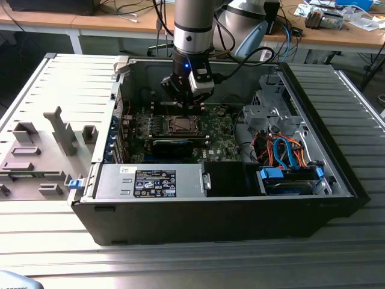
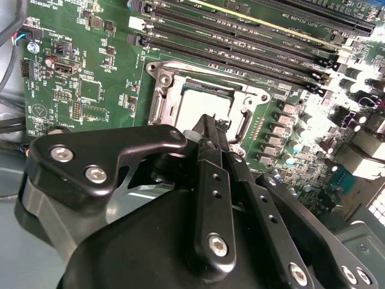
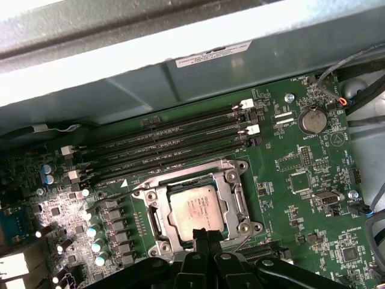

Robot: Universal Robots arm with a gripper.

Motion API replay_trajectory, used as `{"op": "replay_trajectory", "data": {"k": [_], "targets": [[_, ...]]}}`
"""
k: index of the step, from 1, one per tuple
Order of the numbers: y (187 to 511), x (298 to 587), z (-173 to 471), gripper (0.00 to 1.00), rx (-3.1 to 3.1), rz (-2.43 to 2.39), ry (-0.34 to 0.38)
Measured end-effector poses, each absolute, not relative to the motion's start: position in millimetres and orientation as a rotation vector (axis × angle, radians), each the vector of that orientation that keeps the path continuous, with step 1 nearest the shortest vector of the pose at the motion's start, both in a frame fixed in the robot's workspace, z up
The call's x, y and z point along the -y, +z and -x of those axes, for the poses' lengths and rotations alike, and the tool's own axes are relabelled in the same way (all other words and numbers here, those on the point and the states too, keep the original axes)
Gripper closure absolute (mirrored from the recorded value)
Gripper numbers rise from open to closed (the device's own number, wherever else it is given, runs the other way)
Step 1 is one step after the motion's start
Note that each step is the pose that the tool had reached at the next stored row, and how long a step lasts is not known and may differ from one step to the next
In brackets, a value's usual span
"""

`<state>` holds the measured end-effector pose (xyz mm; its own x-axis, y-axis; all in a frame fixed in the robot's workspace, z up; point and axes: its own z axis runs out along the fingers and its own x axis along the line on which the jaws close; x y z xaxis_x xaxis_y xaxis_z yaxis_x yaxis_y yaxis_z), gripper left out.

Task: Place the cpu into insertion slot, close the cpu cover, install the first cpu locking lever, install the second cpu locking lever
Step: 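Install the first cpu locking lever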

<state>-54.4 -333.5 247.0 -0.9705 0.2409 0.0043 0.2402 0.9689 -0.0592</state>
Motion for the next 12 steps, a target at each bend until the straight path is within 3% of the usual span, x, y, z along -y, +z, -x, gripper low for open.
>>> {"op": "replay_trajectory", "data": {"k": [12], "targets": [[246.9, 333.5, 54.4, 0.89, 3.107, 0.369, 0.091]]}}
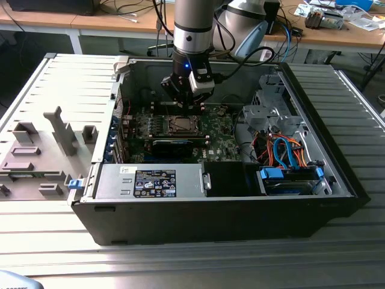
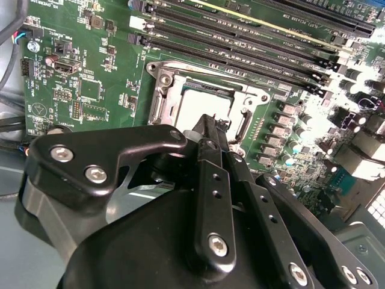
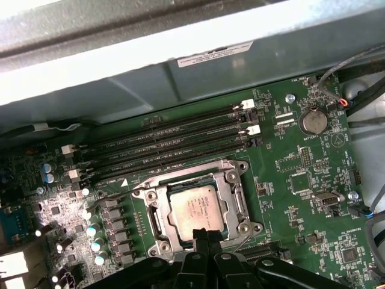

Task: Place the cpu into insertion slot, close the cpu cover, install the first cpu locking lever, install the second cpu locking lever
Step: 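Install the first cpu locking lever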

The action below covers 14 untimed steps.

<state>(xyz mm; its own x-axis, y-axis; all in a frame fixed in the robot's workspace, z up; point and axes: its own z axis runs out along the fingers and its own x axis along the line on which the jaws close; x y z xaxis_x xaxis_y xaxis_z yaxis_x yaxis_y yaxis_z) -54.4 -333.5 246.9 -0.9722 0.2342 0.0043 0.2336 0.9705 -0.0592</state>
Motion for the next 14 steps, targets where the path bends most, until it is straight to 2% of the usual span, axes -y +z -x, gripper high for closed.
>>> {"op": "replay_trajectory", "data": {"k": [14], "targets": [[246.9, 333.5, 54.4, 0.89, 3.111, 0.340, 0.091]]}}
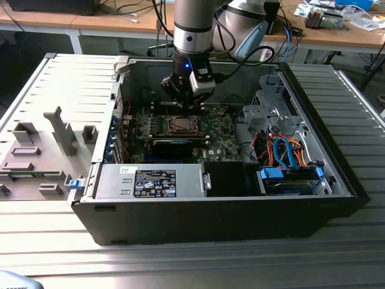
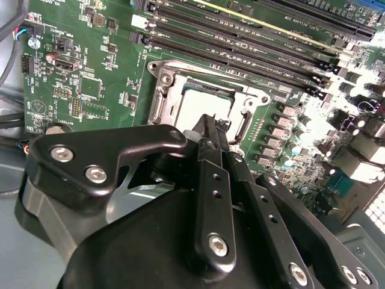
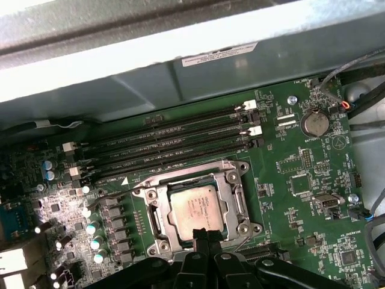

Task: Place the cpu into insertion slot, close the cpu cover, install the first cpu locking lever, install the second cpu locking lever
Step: 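Install the first cpu locking lever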

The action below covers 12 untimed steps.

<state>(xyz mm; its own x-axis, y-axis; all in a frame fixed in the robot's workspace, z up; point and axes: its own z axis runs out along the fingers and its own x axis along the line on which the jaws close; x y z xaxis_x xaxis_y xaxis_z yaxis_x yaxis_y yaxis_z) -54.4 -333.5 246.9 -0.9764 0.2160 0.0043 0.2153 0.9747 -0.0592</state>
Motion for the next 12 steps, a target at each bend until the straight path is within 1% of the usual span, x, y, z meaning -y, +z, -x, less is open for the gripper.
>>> {"op": "replay_trajectory", "data": {"k": [12], "targets": [[246.9, 333.5, 54.4, 0.89, 3.113, 0.323, 0.093]]}}
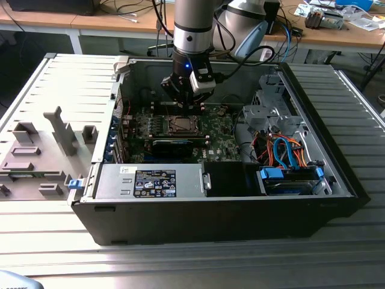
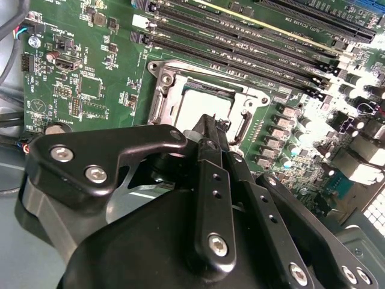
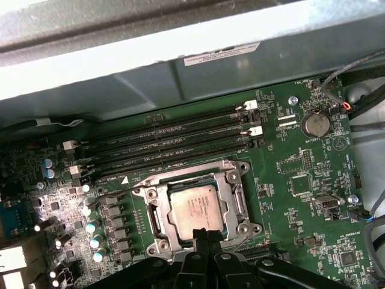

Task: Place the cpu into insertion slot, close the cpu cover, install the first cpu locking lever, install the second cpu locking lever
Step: 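Install the first cpu locking lever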

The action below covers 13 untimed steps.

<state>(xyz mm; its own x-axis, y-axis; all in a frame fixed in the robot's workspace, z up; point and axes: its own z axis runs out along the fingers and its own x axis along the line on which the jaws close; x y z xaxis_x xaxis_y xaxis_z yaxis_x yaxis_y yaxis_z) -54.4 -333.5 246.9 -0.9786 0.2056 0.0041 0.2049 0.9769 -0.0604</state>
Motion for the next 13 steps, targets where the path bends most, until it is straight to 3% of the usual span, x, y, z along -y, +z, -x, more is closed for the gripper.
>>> {"op": "replay_trajectory", "data": {"k": [13], "targets": [[246.9, 333.5, 54.4, 0.89, 3.119, 0.274, 0.094]]}}
